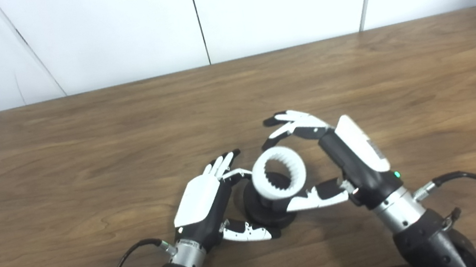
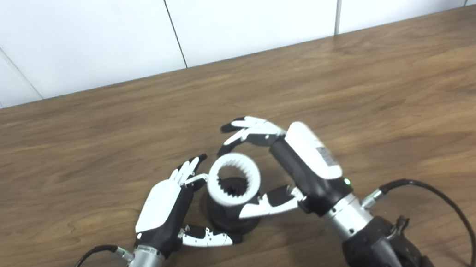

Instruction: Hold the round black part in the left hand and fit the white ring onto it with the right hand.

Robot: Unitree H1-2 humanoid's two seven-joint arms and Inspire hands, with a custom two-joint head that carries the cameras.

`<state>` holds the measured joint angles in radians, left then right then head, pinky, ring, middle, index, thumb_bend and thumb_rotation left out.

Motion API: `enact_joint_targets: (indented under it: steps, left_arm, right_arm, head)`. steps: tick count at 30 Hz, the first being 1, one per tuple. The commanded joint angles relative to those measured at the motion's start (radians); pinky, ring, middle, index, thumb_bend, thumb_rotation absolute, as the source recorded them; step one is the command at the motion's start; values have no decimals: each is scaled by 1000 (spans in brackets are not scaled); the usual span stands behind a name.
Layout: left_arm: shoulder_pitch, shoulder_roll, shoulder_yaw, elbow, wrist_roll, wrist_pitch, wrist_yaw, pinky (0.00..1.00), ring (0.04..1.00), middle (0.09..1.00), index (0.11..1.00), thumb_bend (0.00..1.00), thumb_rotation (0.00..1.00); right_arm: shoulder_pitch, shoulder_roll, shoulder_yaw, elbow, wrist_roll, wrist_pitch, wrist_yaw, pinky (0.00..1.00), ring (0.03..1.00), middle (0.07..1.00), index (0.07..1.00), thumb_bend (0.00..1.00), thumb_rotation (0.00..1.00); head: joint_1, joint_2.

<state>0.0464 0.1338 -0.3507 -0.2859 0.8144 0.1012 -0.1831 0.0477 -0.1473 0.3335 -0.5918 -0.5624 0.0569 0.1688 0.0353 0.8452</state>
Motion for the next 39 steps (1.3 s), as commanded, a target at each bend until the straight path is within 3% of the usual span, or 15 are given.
enact_joint_targets:
  steps: [1,28,39]
  left_arm:
    - [-31,-8,0,-32,4,-4,7,1000,1000,994,637,912,352]
    - [-25,-10,3,-51,10,0,-9,1000,1000,995,638,906,353]
    - [-26,-15,2,-54,14,1,-8,1000,1000,996,637,911,361]
  right_arm:
    - [-17,6,2,-15,-11,-39,4,852,863,802,481,518,141]
    - [-27,2,-22,36,-24,-54,14,862,860,800,481,519,141]
    - [-48,9,-31,109,-39,-68,-8,854,860,803,481,518,142]
  head:
    - [1,0]
    - [2,17]
    - [11,26]
